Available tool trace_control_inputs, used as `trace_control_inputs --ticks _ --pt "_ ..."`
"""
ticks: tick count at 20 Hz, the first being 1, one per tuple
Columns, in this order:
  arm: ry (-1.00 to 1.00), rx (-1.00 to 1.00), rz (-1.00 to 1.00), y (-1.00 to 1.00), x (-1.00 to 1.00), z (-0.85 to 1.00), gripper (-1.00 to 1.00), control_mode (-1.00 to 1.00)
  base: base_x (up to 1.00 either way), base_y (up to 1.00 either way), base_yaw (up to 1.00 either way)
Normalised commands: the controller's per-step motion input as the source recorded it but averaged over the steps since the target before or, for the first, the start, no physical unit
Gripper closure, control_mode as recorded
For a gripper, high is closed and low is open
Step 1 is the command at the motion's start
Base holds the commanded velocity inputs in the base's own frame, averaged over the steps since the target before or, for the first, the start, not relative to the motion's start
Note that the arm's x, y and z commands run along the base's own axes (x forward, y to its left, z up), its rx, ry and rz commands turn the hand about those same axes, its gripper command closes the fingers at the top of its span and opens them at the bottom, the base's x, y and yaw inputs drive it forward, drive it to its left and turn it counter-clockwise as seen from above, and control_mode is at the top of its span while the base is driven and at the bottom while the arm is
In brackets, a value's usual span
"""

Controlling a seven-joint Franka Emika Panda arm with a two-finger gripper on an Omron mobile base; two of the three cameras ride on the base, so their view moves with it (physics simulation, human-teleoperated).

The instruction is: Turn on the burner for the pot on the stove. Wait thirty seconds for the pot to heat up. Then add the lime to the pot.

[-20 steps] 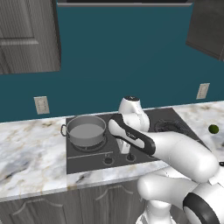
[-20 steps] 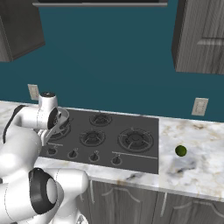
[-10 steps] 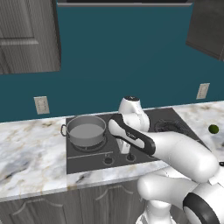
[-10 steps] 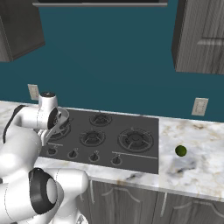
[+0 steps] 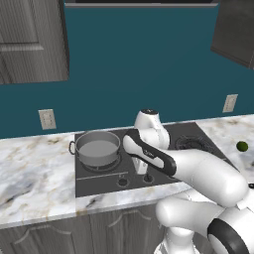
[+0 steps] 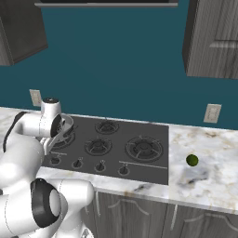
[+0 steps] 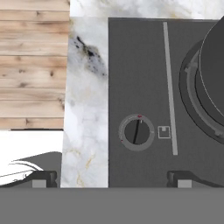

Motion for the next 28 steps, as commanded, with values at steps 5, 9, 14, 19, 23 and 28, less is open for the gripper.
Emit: trace_control_inputs --ticks 5,9,14,19,23,28 --pt "0.0 0.0 0.0 0.0 0.0 0.0 -1.0 -1.0 0.0 0.0 0.0" --pt "0.0 0.0 0.0 0.0 0.0 0.0 -1.0 -1.0 0.0 0.0 0.0" --pt "0.0 0.0 0.0 0.0 0.0 0.0 -1.0 -1.0 0.0 0.0 0.0" --pt "0.0 0.0 0.0 0.0 0.0 0.0 -1.0 -1.0 0.0 0.0 0.0" --pt "0.0 0.0 0.0 0.0 0.0 0.0 -1.0 -1.0 0.0 0.0 0.0" --pt "0.0 0.0 0.0 0.0 0.0 0.0 -1.0 -1.0 0.0 0.0 0.0"
